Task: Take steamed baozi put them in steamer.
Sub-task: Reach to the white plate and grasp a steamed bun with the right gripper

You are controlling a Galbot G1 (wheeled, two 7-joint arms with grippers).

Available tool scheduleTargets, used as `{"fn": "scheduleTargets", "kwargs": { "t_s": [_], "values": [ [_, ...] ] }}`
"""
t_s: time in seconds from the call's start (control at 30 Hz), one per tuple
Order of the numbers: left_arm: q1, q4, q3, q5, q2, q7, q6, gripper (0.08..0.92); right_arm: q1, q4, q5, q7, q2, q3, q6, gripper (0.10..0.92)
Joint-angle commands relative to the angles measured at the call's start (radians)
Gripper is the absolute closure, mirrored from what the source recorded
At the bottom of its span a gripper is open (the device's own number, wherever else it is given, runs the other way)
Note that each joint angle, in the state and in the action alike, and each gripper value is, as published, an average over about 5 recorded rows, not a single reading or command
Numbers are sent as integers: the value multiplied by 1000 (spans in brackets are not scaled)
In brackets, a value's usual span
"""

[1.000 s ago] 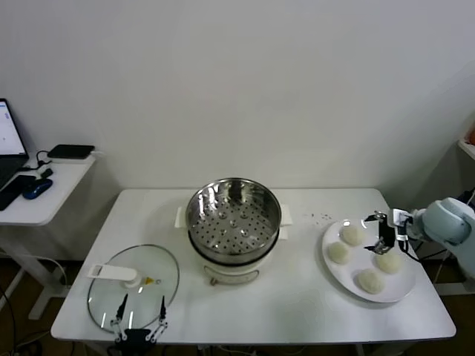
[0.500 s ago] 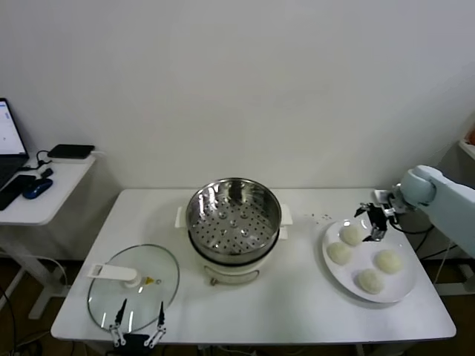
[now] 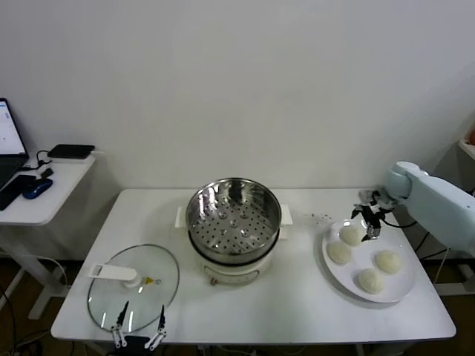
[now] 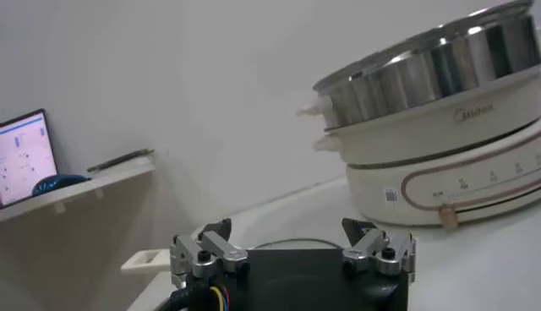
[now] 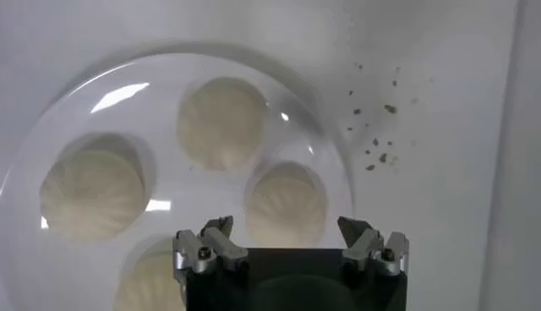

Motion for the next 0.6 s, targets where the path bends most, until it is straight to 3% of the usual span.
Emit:
{"fn": "scheduleTargets", "kwargs": {
  "t_s": [0.03,0.6],
  "values": [
    [-1,7,-1,6,1,5,1,177,-37,-110,-59,-15,69,24,22,203],
    [-1,10,-12,16,-1,0,-2,177,-61,-228,-104,0,130,114,37,203]
  ]
}}
